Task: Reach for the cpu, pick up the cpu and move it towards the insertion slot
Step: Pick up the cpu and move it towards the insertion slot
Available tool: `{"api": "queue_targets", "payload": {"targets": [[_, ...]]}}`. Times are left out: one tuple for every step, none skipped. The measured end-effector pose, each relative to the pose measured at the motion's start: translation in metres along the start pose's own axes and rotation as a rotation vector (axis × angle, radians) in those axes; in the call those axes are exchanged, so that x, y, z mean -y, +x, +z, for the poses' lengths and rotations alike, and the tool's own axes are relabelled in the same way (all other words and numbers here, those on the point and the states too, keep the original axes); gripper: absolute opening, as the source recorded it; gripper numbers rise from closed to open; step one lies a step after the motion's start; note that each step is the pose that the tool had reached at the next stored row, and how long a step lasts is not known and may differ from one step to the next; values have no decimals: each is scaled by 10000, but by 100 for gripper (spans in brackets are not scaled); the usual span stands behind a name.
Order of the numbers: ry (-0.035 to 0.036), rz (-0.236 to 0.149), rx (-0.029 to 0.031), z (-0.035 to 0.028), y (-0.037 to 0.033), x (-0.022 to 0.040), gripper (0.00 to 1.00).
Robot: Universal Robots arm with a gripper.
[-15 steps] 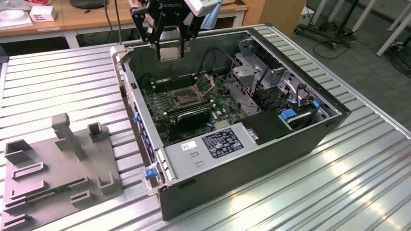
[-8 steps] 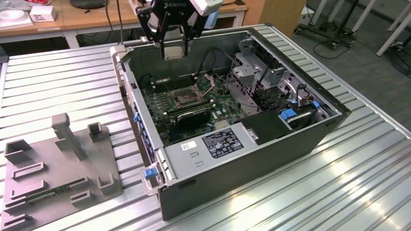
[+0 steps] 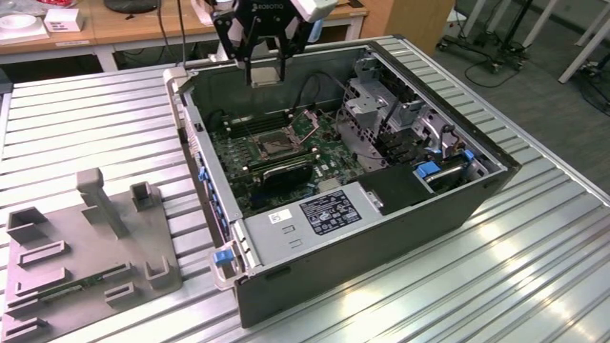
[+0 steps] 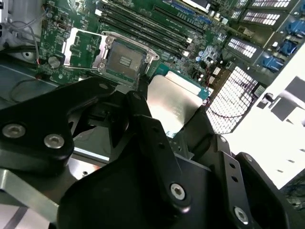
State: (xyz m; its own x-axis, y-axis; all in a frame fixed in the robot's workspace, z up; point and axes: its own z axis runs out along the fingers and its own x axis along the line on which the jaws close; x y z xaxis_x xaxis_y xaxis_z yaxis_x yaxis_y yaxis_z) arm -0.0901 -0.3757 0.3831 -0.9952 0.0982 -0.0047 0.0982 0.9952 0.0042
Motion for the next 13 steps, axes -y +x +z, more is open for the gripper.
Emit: {"api": "queue_targets", "payload": {"targets": [[0, -73, 0, 3, 0, -1, 55], [-1, -104, -1, 4, 0, -1, 55], [-1, -105, -1, 5, 1, -2, 55], [-5, -105, -2, 5, 0, -3, 55], [-7, -105, -3, 5, -3, -7, 55], [-7, -104, -6, 6, -8, -11, 55], [-8, -104, -9, 7, -13, -15, 55], [-8, -105, -16, 8, -19, -19, 55], [-7, -105, -24, 9, -23, -26, 55], [-6, -103, -31, 11, -26, -34, 55], [-5, -104, -38, 12, -31, -42, 55], [4, -105, -132, 27, -62, -143, 55], [4, -104, -132, 29, -121, -164, 55]]}}
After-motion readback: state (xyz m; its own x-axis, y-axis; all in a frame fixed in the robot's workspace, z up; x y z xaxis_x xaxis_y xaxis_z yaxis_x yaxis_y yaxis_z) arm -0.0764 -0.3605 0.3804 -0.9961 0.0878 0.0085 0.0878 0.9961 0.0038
